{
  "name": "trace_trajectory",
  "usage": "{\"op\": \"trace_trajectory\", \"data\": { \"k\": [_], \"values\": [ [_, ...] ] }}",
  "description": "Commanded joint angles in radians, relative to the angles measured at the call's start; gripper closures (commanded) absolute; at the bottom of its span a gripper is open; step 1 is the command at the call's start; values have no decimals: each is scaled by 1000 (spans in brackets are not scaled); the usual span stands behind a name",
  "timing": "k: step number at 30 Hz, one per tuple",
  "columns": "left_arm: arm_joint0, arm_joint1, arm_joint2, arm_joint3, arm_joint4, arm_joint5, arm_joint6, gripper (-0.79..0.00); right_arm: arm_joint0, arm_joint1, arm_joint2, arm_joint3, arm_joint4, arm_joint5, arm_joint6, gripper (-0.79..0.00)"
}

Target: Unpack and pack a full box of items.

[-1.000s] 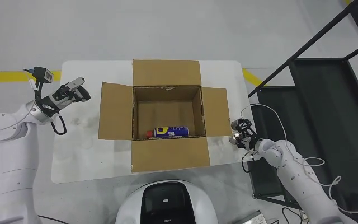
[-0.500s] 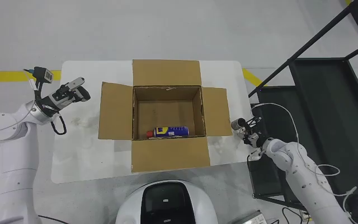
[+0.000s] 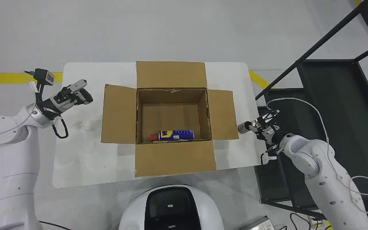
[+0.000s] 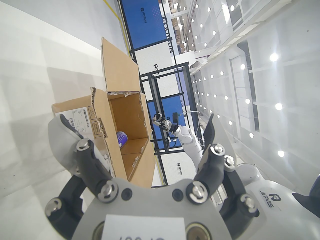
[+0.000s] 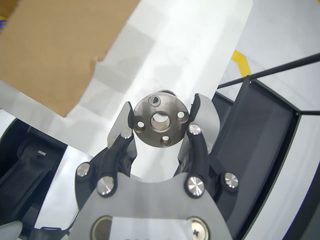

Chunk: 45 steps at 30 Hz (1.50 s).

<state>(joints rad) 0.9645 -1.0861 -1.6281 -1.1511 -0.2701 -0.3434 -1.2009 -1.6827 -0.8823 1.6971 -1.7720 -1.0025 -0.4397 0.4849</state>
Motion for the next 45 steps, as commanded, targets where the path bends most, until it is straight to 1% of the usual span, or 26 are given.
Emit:
{"op": "trace_trajectory", "data": {
  "k": [1,5,7,11,16,19,21,37,40,42,43,45],
  "values": [
    [0,0,0,0,0,0,0,-785,14,0,2,-41,31,-15,21,0],
    [0,0,0,0,0,0,0,-785,63,1,-30,-106,38,-59,59,0],
    [0,0,0,0,0,0,0,-785,97,0,-72,-137,24,-102,64,0],
    [0,0,0,0,0,0,0,-785,190,-7,-187,-166,-5,-132,86,0],
    [0,0,0,0,0,0,0,-785,360,-29,-368,-126,-30,-119,137,0],
    [0,0,0,0,0,0,0,-785,467,-47,-470,-67,-33,-109,160,0],
    [0,0,0,0,0,0,0,-785,517,-58,-518,-25,-27,-106,168,0],
    [0,0,0,0,0,0,0,-785,517,-58,-522,-27,-27,-110,165,0],
    [0,0,0,0,0,0,0,-785,572,-67,-569,-22,-35,-138,200,0],
    [0,0,0,0,0,0,0,-785,641,-82,-630,9,-40,-152,233,0],
    [0,0,0,0,0,0,0,-785,678,-93,-668,36,-27,-163,224,0],
    [0,0,0,0,0,0,0,-785,759,-116,-751,106,-43,-170,255,0]
  ]
}}
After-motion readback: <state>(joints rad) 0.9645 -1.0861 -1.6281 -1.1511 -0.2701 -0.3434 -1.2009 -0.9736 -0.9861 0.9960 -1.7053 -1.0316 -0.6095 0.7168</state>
